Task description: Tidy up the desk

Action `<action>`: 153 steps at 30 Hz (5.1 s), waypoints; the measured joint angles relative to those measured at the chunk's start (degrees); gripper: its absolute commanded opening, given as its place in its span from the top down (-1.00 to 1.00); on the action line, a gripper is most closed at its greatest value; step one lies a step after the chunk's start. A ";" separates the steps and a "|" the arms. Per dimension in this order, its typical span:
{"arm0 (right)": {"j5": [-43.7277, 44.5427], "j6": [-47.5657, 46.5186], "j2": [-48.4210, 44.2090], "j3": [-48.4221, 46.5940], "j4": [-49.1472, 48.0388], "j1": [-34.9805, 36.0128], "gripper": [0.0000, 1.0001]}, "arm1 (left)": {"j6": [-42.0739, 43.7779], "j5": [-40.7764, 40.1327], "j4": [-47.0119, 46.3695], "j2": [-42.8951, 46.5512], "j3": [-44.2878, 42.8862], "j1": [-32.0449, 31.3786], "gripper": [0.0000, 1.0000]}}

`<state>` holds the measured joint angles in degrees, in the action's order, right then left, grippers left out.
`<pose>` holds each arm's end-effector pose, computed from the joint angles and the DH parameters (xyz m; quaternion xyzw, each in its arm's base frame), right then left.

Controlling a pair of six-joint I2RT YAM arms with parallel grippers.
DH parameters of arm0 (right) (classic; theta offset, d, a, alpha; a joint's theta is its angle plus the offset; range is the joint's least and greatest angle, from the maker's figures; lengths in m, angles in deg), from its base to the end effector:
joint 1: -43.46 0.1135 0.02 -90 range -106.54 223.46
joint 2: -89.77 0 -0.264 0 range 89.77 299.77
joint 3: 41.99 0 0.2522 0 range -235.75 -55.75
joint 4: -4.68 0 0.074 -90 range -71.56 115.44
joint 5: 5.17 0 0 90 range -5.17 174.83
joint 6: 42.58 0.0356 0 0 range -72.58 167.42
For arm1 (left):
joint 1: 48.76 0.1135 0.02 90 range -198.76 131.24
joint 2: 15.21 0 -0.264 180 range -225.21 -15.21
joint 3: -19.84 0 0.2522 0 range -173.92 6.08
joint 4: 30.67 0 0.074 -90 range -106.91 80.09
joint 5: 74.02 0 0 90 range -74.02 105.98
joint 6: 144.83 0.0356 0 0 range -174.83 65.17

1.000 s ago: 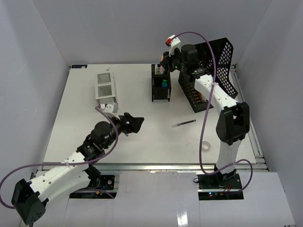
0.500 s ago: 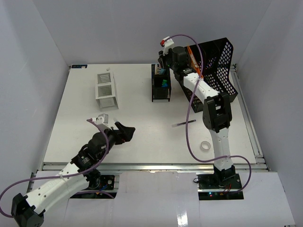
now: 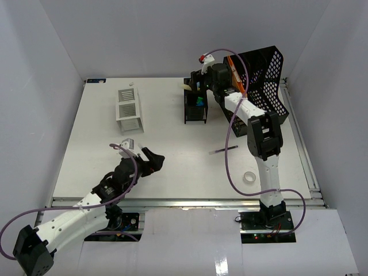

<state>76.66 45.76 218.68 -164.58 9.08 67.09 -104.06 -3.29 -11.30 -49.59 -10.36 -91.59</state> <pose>0.4962 0.2226 0.2708 -0.2125 0.7395 0.1751 0.6142 0.1197 -0.0949 0.2012 -0.1376 0.8183 -0.2916 0.4758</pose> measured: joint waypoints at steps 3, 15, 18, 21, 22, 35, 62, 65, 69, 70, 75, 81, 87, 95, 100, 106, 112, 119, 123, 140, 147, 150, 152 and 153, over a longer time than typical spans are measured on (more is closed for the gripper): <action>-0.36 -0.05 -0.70 2.44 -0.02 -0.57 -0.66 | -1.39 -0.49 0.75 -2.48 -0.37 0.00 -0.80; -10.26 -6.66 -34.15 22.51 4.43 -2.72 -0.78 | -5.03 -1.12 7.21 -13.65 -9.46 0.45 -0.60; -15.70 -8.64 -41.93 26.32 5.02 -3.10 -0.78 | -5.41 -1.60 8.80 -13.20 -10.03 0.69 -0.51; -25.79 -12.51 -46.62 30.97 7.84 -3.72 -0.73 | -6.21 -2.27 11.81 -13.14 -10.76 1.72 -0.36; -29.61 -13.94 -47.80 32.90 9.70 -3.90 -0.71 | -6.53 -2.38 12.87 -13.55 -11.24 2.44 -0.31; -47.41 -23.68 -61.14 64.43 23.08 -6.52 -0.73 | -10.40 -1.48 24.47 -36.97 -21.86 10.25 -0.19; -53.05 -24.26 -65.67 68.55 18.23 -14.34 -0.70 | -7.84 -2.31 27.46 -56.08 -33.29 12.24 0.78; -53.43 -24.26 -65.67 68.64 18.20 -14.58 -0.71 | -7.85 -2.02 26.29 -54.92 -32.00 12.24 0.91; -54.04 -24.26 -65.64 69.33 18.02 -15.17 -0.71 | -7.31 -0.33 24.53 -52.16 -29.24 12.10 1.00; -54.21 -24.26 -65.62 69.54 18.02 -15.36 -0.71 | -7.03 0.31 24.15 -51.36 -28.49 11.95 1.00; -55.38 -24.25 -65.32 69.76 17.96 -16.46 -0.72 | -3.47 6.35 22.15 -47.42 -26.08 8.21 1.00; -57.07 -24.26 -64.68 70.22 17.79 -17.17 -0.72 | 1.46 14.37 15.23 -42.08 -24.87 2.89 1.00; -59.27 -24.18 -64.67 70.29 17.78 -18.12 -0.73 | 7.03 25.49 1.56 -38.07 -19.63 1.36 1.00; -62.55 -18.90 -63.38 70.09 15.92 -18.30 -0.72 | 11.02 35.41 -19.30 -33.83 -9.40 1.16 1.00; -64.03 -16.23 -59.66 65.17 19.53 -18.30 -0.74 | 12.29 38.75 -31.16 -33.20 -6.15 0.82 1.00; -64.73 -14.72 -57.63 56.50 25.14 -17.78 -0.85 | 12.58 40.65 -42.41 -35.84 -5.70 0.50 1.00; -65.15 -4.13 -58.48 56.67 20.20 -16.79 -0.95 | 12.37 41.50 -48.72 -41.36 -5.78 -0.50 1.00; -63.24 11.82 -59.07 59.15 6.79 -14.25 -0.97 | 12.34 41.70 -51.26 -44.73 -7.40 -2.49 1.00; -58.53 15.13 -58.98 59.15 4.70 -9.68 -0.99 | 12.36 41.64 -52.49 -45.72 -9.50 -3.09 1.00; -37.07 19.88 -54.79 57.42 8.32 -2.85 -0.12 | 12.38 40.93 -54.51 -49.81 -13.29 -4.91 1.00; -37.00 20.92 -54.17 57.40 7.85 -2.39 0.28 | 12.80 39.62 -54.36 -49.89 -14.52 -5.03 0.96; -37.07 21.05 -54.17 57.40 7.67 -2.39 0.65 | 12.98 39.04 -53.81 -49.89 -14.90 -5.03 0.68; -37.38 21.02 -54.17 57.39 7.46 -2.37 0.80 | 13.15 38.52 -53.26 -49.89 -15.14 -5.03 0.52; -37.79 21.26 -54.17 57.38 7.38 -2.37 0.84 | 13.29 38.24 -52.96 -49.89 -15.21 -5.03 0.44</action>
<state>38.86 67.03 164.51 -107.20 16.46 64.72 -90.77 34.95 -64.27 -99.48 -25.57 -96.61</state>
